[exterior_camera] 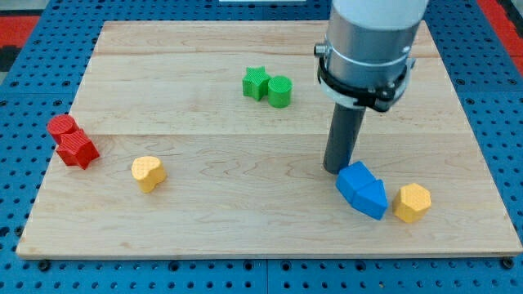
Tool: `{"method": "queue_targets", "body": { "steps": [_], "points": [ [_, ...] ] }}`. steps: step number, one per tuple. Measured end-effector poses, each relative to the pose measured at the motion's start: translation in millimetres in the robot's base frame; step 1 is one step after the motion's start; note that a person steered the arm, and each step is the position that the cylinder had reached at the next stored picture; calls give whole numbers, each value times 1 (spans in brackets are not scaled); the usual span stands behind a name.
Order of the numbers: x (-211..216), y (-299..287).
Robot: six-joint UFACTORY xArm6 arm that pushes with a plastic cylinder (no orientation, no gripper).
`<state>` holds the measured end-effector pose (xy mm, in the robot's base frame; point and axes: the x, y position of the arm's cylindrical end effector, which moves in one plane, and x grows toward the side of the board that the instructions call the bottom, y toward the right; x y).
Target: Move your arm to the red star
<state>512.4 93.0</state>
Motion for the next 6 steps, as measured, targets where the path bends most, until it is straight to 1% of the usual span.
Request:
{"method": "queue_targets", "body": {
  "steps": [1,2,3,4,5,6],
  "points": [
    [10,-2],
    [22,-37],
    [70,-74],
    [84,-159],
    [76,-263],
    [37,-346]
  ]
}}
